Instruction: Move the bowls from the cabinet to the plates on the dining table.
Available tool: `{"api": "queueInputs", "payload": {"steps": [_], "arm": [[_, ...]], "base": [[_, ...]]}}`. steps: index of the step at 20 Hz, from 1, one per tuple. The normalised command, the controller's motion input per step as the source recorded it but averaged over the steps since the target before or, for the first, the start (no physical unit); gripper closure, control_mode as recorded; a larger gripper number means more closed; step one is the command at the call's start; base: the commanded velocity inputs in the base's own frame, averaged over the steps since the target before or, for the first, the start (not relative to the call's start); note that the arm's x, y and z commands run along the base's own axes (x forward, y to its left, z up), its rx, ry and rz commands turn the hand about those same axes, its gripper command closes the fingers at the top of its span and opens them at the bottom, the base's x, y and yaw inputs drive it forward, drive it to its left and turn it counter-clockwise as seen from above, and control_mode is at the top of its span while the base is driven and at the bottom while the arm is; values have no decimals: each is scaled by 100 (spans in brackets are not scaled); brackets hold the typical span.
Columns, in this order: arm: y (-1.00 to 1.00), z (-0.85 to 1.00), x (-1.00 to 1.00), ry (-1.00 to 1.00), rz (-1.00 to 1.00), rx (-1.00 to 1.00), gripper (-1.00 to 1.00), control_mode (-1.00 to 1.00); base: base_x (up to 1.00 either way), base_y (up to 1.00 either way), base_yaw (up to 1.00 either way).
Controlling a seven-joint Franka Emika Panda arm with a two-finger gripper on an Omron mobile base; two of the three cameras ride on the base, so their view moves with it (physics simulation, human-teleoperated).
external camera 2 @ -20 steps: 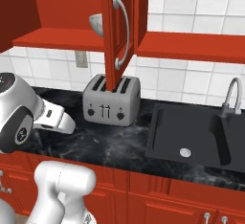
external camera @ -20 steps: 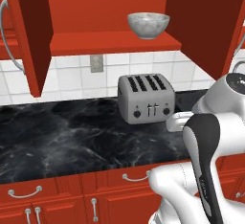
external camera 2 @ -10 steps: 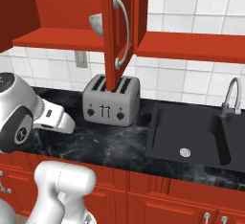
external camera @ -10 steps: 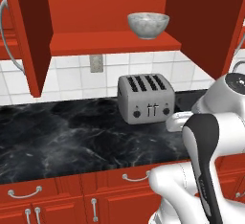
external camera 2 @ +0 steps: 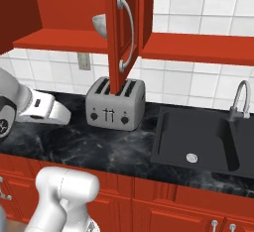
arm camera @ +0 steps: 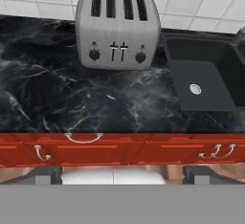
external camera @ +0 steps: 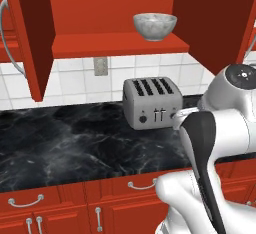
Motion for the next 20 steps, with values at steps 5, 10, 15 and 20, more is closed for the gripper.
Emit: {"api": "queueInputs", "payload": {"steps": [5,10,15,20], "arm": [[0,73,0,0,0,-7,-100,-100],[0,61,17,0,0,-1,-100,-100],[0,38,15,0,1,-4,-100,-100],[0,7,25,0,4,-18,-100,-100]], "base": [[0,0,0],[0,0,0],[0,0,0],[0,0,0]]}}
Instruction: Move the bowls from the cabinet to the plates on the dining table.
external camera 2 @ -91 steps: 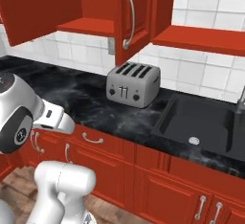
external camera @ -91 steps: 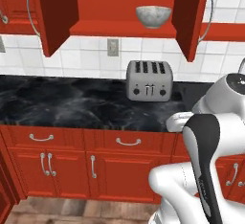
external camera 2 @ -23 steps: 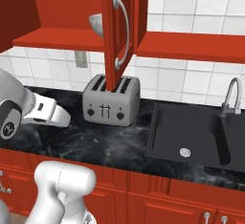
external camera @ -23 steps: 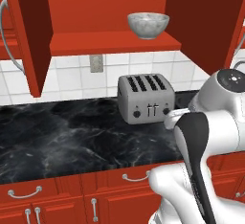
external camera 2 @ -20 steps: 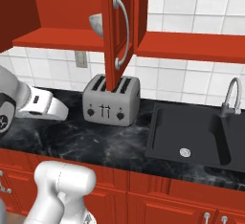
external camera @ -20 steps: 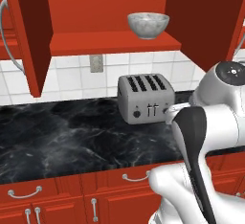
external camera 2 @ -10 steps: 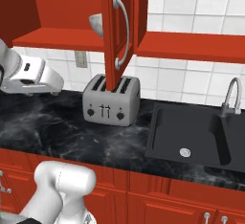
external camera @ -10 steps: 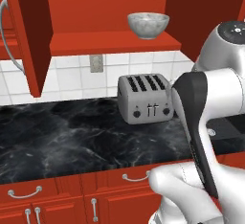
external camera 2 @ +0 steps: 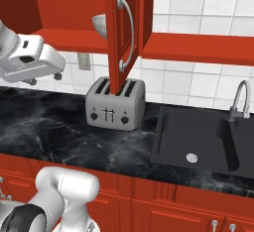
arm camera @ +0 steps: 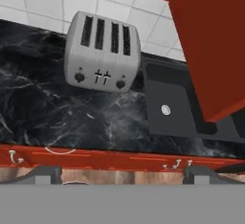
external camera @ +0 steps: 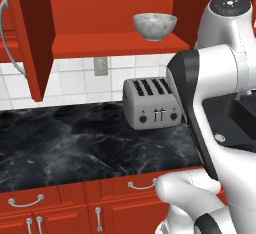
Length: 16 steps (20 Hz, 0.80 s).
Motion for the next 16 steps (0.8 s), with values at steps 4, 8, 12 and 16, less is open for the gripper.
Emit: {"api": "queueInputs", "payload": {"steps": [4,8,12,16], "arm": [[0,0,27,0,4,-26,-100,-100],[0,5,27,0,7,-20,-100,-100],[-3,34,28,0,11,-11,-100,-100],[-6,38,35,0,17,-2,-100,-100]], "base": [[0,0,0],[0,0,0],[0,0,0],[0,0,0]]}}
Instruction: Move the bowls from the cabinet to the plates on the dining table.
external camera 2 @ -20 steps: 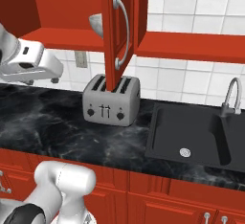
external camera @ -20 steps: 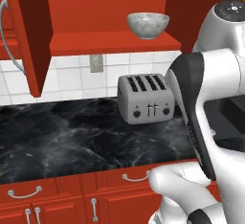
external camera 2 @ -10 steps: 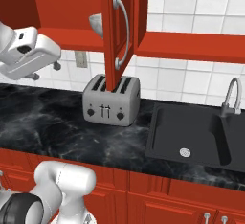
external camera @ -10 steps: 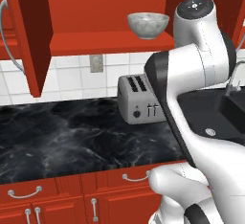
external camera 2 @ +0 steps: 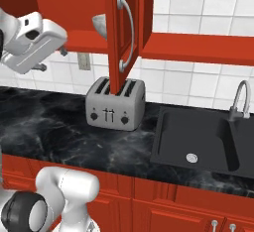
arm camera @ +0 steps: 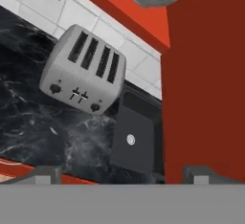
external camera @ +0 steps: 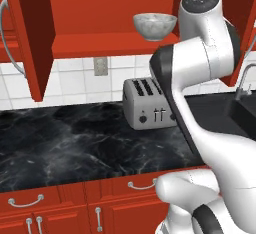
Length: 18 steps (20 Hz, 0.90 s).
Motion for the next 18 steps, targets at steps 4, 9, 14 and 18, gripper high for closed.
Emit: {"api": "queueInputs", "payload": {"steps": [4,9,14,18], "arm": [[-1,21,36,0,18,-2,-100,-100],[0,0,51,0,7,-13,-100,-100],[0,1,52,0,2,-15,-100,-100],[-1,10,47,0,3,-9,-100,-100]], "base": [[0,0,0],[0,0,0],[0,0,0],[0,0,0]]}}
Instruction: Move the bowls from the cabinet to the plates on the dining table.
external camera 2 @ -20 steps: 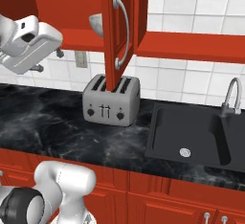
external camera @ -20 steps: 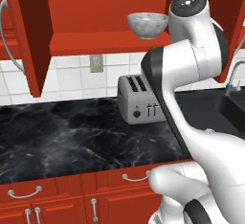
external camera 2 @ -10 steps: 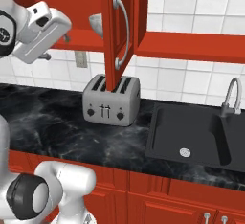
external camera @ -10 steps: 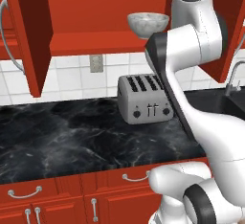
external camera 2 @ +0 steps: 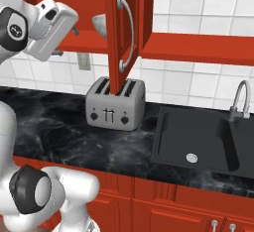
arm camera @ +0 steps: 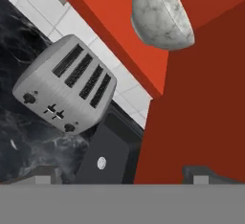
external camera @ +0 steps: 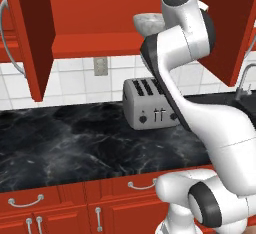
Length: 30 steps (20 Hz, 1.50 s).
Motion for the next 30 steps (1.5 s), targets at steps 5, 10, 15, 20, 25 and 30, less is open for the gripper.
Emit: {"api": "queueInputs", "payload": {"steps": [5,10,15,20,25,30], "arm": [[0,23,44,0,2,-1,-100,-100],[0,13,43,0,3,-1,-100,-100],[0,-1,34,0,4,-4,-100,-100],[-6,-6,44,0,5,-7,-100,-100],[-8,-23,40,0,6,-8,-100,-100],[-4,-5,38,0,4,-4,-100,-100]], "base": [[0,0,0],[0,0,0],[0,0,0],[0,0,0],[0,0,0],[0,0,0]]}}
